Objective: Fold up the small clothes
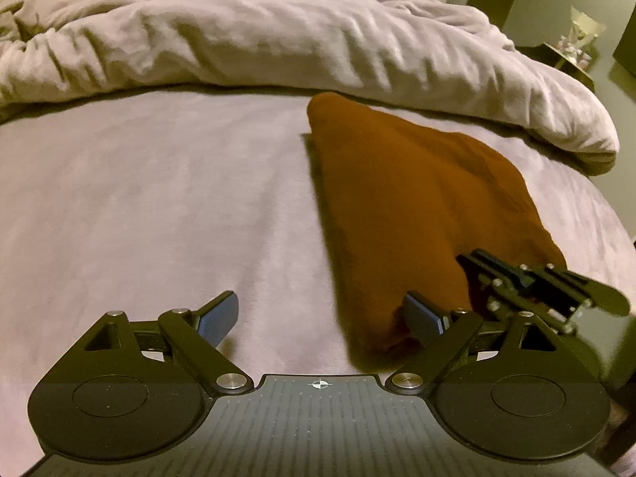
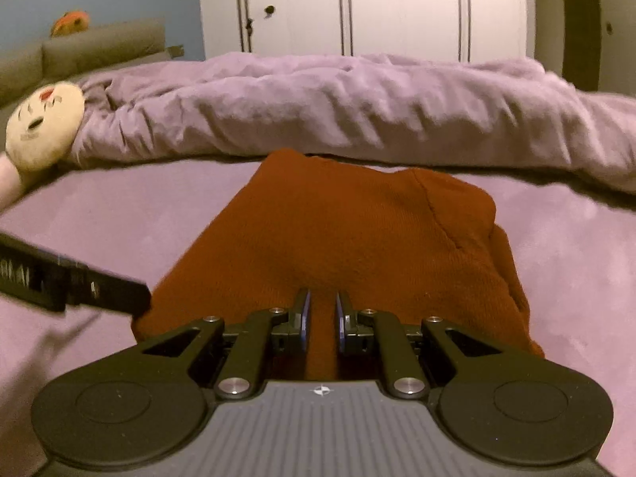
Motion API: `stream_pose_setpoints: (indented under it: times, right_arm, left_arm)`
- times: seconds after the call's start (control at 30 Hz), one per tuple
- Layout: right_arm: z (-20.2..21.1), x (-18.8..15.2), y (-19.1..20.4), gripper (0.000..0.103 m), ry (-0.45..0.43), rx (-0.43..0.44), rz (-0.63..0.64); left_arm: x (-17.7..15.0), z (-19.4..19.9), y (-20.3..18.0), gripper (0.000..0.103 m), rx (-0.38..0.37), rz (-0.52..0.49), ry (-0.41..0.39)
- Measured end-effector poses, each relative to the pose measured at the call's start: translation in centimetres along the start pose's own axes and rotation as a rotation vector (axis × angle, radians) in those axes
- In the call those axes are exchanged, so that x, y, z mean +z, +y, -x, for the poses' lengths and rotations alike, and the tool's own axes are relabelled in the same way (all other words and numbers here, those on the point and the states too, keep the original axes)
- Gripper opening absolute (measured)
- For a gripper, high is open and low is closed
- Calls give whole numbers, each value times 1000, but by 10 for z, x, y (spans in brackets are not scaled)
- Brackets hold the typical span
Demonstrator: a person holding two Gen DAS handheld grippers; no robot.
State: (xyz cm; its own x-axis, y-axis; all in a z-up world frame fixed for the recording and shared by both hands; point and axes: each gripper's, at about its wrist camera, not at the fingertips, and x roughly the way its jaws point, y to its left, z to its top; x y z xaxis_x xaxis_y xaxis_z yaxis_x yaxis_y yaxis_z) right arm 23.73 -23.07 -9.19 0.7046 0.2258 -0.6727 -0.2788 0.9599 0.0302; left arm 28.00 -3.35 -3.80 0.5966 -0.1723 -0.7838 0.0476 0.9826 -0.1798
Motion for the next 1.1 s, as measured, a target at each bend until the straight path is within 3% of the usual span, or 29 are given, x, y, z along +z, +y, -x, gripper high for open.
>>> stream_pose_setpoints:
  times: [0.1,0.27,0.3,0.33,0.4,0.57,0.63,0.87,0.97,1.0,1.07,1.1]
  right_arm:
    - [-5,-15,4,12,-52,-30,63]
    - [9,-11,-6,14,-66,3,3]
    - [14,-10,-8,22,-56,4,-10]
    - [20,-8,-12,38,-40,-5,-31]
    - [36,-10,-25,55,-43,-14,-90]
    - [58,-10,-73,55,-56,-19,-274]
    - [49,-3,-97,68,-10,-19,-352]
    - [-21,9,-162,69,146,179,-584]
    - [-42,7,-166,68,168,238,-630]
    - [-49,6,-167,64,184,270,-653]
    - [-60,7,-163,63,195,292,-663]
    - [-64,7,-160,63,195,295,-657]
  left_arm:
    - [1,0,1,94,-6,13,8]
    - [7,6,8,94,-70,60,-13]
    - [8,6,10,94,-81,74,-11]
    - [9,5,12,94,-98,89,-5]
    - [10,0,16,94,-133,121,15]
    - [17,-20,20,94,-218,204,37]
    - [23,-32,22,94,-248,254,51]
    - [40,-83,35,94,-373,423,124]
    - [46,-99,38,93,-405,458,130]
    - [49,-103,37,93,-411,457,129]
    - [53,-111,34,82,-426,447,136]
    - [54,-114,33,82,-429,450,141]
